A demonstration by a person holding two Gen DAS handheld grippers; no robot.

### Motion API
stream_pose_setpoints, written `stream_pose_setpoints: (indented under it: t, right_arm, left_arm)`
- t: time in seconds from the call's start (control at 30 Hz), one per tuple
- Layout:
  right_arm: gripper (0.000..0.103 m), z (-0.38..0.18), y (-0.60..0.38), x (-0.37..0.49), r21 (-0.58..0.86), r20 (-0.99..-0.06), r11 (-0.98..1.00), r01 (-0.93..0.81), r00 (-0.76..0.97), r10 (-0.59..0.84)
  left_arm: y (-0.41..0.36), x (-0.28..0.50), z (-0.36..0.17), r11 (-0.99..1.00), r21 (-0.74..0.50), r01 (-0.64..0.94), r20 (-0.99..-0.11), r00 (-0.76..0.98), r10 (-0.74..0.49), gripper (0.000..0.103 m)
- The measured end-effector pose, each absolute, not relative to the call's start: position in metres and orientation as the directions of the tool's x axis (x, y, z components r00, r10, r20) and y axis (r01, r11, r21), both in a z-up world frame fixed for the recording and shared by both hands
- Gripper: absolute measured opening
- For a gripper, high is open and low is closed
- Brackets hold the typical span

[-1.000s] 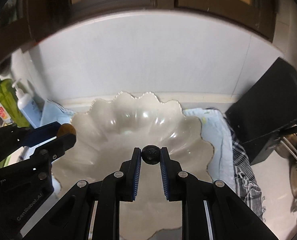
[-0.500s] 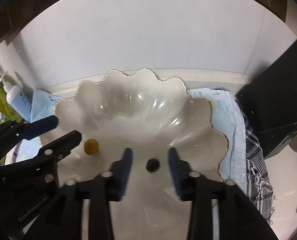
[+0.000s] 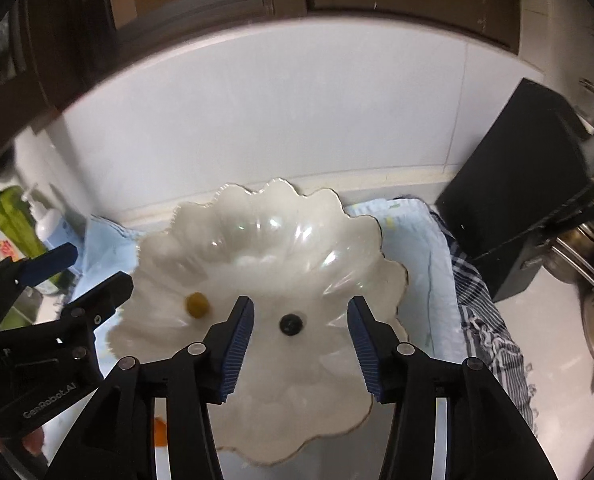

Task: Organize fruits
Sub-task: 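Open both tools to drop the fruits into the bowl, then withdraw both open tools from the bowl toward the remaining fruits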

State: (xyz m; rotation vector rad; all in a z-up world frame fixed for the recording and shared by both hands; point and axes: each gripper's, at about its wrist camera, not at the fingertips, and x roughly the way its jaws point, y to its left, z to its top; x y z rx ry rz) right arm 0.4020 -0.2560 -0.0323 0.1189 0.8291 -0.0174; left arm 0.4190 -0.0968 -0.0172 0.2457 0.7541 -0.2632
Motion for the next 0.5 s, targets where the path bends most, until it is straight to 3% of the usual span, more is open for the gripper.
stream_pose_setpoints:
  t: [0.43, 0.5]
  right_arm:
    - [0.050, 0.019, -0.230, 0.314, 0.058, -0.606, 0.997, 0.057, 0.795, -0.010]
    - [0.055, 0.023, -0.227, 0.301, 0.057, -0.593, 0.997, 0.053, 0.805, -0.009]
  left_arm:
    - [-0.070, 0.333, 0.036, 0.930, 0.131, 0.344, -0.569, 0.794, -0.214, 0.073]
    - [-0.066, 0.321, 0.041, 0.928, 0.125, 0.352, -0.559, 0.798, -0.228, 0.073]
